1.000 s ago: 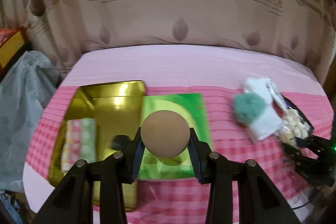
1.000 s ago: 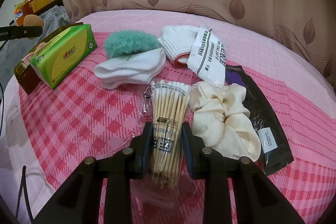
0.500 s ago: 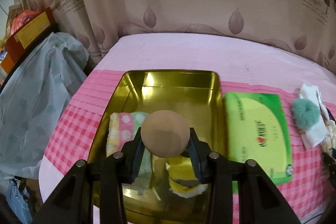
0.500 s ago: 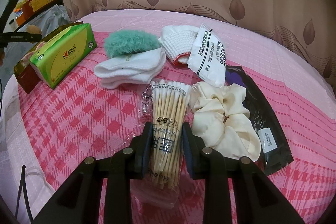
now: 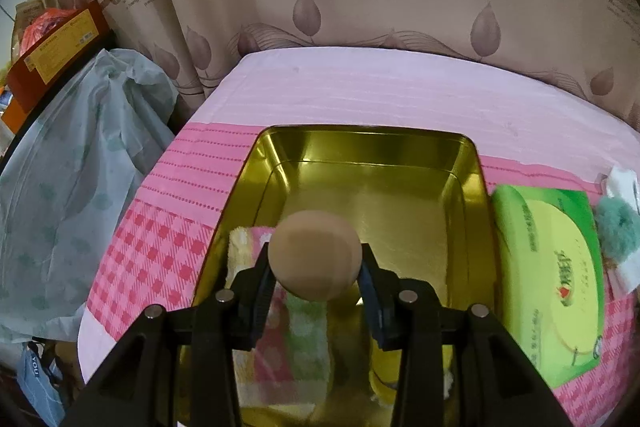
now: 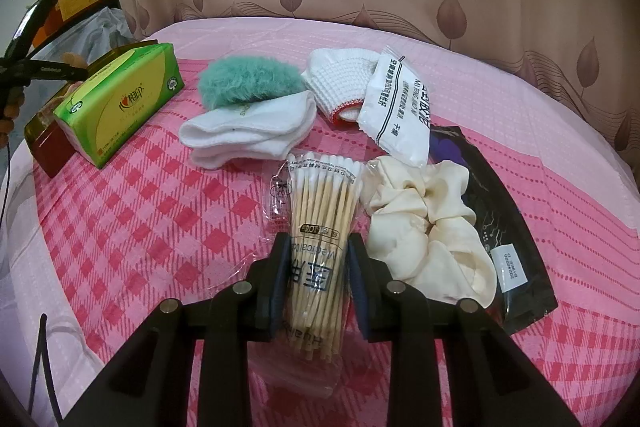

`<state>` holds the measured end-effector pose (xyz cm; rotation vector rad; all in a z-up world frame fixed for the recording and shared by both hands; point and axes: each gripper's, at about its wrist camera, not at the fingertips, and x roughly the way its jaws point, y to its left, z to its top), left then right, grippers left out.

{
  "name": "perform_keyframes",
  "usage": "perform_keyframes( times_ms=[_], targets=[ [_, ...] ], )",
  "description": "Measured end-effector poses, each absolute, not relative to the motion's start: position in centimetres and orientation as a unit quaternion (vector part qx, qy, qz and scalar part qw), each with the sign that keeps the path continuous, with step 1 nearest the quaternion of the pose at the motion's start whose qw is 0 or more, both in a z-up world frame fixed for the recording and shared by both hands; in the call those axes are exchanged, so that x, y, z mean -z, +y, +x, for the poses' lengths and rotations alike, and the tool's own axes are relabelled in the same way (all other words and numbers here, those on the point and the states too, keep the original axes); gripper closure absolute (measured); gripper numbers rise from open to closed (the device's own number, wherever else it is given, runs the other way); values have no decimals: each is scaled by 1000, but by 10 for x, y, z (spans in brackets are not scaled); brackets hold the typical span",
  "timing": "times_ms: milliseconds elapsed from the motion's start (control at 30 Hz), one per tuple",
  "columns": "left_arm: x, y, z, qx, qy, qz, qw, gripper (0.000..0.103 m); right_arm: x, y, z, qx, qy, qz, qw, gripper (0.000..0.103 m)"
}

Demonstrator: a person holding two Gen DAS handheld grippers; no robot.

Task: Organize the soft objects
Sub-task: 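Carry the tan sponge to the gold tin with the left gripper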

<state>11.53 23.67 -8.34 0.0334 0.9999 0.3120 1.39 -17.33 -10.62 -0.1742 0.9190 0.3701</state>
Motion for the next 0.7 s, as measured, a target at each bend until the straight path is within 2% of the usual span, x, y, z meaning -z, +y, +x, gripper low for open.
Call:
perform_keyframes(
  times_ms=[700],
  targets=[
    [106, 241, 134, -145, 506, 22, 850, 60, 106, -173, 14, -177, 440, -84, 876, 77]
  ],
)
